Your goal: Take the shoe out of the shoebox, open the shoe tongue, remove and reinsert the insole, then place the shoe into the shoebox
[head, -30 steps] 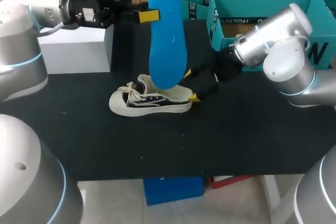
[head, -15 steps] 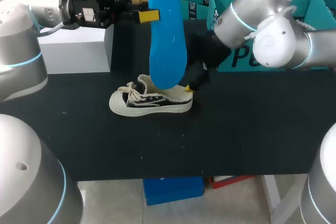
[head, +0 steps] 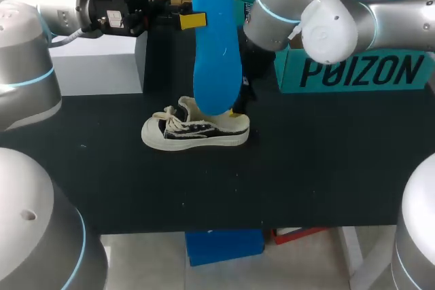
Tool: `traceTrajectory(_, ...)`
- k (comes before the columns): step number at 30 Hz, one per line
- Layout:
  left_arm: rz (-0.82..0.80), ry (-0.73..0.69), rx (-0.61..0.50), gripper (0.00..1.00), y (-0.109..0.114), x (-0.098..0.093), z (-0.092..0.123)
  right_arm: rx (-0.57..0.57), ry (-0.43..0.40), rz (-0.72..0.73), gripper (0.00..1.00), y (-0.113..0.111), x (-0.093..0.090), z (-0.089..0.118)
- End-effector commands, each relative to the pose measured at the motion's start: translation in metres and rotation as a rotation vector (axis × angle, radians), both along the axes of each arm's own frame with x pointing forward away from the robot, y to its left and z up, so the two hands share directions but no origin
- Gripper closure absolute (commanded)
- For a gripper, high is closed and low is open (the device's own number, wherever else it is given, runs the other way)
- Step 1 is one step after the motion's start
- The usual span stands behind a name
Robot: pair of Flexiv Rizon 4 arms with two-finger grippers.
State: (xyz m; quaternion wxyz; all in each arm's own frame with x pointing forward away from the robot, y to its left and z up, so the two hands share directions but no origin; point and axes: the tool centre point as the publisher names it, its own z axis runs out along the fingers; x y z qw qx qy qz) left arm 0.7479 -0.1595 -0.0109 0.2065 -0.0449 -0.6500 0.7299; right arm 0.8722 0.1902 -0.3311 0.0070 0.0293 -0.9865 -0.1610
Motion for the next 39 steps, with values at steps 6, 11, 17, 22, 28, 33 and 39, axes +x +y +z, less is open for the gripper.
traceTrajectory(6, 0.005, -0.001, 0.000, 1.00, -0.0010, -0.0013, -0.0009, -0.105, 0.008, 0.002, 0.00, 0.0091, 0.0045, -0.0032)
traceTrajectory(11, 0.005, -0.001, 0.000, 1.00, -0.0010, -0.0013, -0.0009, -0.097, 0.015, -0.018, 0.00, 0.0095, 0.0051, -0.0026)
traceTrajectory(17, 0.005, -0.001, 0.000, 1.00, -0.0010, -0.0013, -0.0009, -0.062, 0.022, -0.040, 0.00, 0.0057, 0.0058, -0.0014)
traceTrajectory(22, 0.005, -0.001, 0.000, 1.00, -0.0010, -0.0013, -0.0009, -0.021, 0.039, -0.043, 0.00, 0.0046, 0.0050, -0.0034)
traceTrajectory(28, 0.005, -0.001, 0.000, 1.00, -0.0010, -0.0013, -0.0009, 0.047, 0.037, -0.046, 0.00, 0.0028, 0.0027, -0.0048)
traceTrajectory(33, 0.005, -0.001, 0.000, 1.00, -0.0010, -0.0013, -0.0009, 0.141, 0.008, -0.047, 0.00, 0.0028, 0.0009, -0.0037)
traceTrajectory(39, 0.005, -0.001, 0.000, 1.00, -0.0010, -0.0013, -0.0009, 0.293, -0.043, -0.021, 0.00, 0.0040, 0.0002, -0.0048)
